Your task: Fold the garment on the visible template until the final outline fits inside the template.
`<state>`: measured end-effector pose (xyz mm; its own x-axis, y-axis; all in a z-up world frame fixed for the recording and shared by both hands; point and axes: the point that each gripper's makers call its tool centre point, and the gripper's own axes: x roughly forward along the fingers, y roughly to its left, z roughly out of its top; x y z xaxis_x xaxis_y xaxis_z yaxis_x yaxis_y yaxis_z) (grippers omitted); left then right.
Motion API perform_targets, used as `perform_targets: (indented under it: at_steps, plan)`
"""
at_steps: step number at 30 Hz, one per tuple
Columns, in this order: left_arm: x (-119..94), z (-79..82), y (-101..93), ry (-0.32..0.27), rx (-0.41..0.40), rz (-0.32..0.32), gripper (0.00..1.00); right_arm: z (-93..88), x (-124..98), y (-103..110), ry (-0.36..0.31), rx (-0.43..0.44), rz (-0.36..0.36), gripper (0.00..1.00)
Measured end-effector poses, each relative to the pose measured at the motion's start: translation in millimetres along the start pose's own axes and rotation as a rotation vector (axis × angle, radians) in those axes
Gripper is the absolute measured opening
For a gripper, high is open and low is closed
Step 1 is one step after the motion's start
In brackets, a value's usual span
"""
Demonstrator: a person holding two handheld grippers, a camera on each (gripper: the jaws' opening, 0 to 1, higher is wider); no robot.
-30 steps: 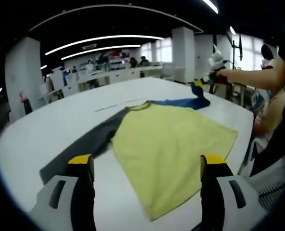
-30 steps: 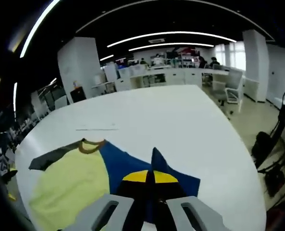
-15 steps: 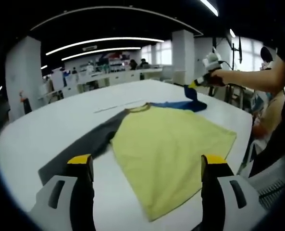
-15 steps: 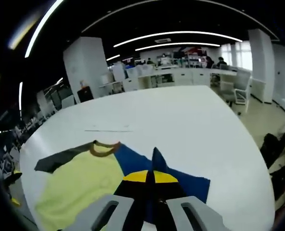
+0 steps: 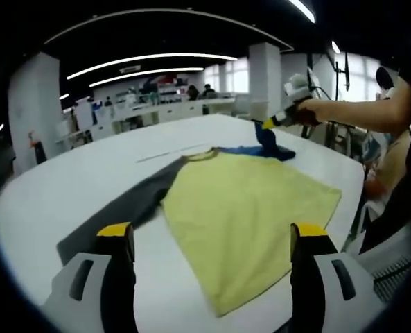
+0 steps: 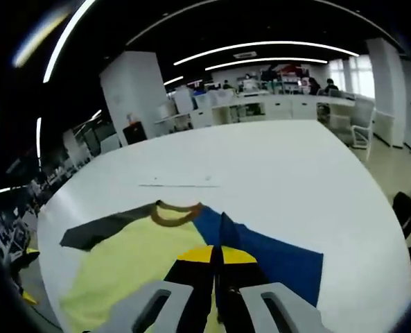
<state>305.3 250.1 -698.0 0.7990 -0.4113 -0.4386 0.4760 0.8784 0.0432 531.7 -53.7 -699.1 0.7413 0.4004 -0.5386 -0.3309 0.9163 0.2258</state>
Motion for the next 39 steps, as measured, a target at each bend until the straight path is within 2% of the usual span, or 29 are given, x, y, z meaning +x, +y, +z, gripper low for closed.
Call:
perform_targets:
  at_steps: [5, 10, 15, 22, 29, 39]
  plan:
    - [0.9, 1.7, -1.8, -0.006, 0.002, -0.004, 0.9, 2.6, 5.9, 17.3, 0.0, -0.01, 0.022, 0.0]
    - [0.6, 2.2, -2.5, -0.012, 0.0, -0.004, 0.9, -1.5, 6.3, 45.1, 0.008, -0.034, 0.048, 0.0]
    - [-0.3, 0.2, -3.0, -0.009, -0.004, -0.002, 0.9, -3.9, 7.2, 63.9, 0.017, -0.045, 0.061, 0.0]
    - [-0.5, -0.6, -4.0, -0.008, -0.003, -0.002, 0.9, 8.5, 33.8, 70.9, 0.017, -0.05, 0.091, 0.0]
    - [0.0, -1.6, -5.0, -0.005, -0.007, 0.002, 0.9, 17.1, 51.3, 86.2, 0.013, -0.051, 0.118, 0.0]
    - [-0.5, -4.0, -4.8, -0.001, -0.014, 0.006, 0.9, 18.8, 71.1, 113.9, 0.029, -0.069, 0.156, 0.0]
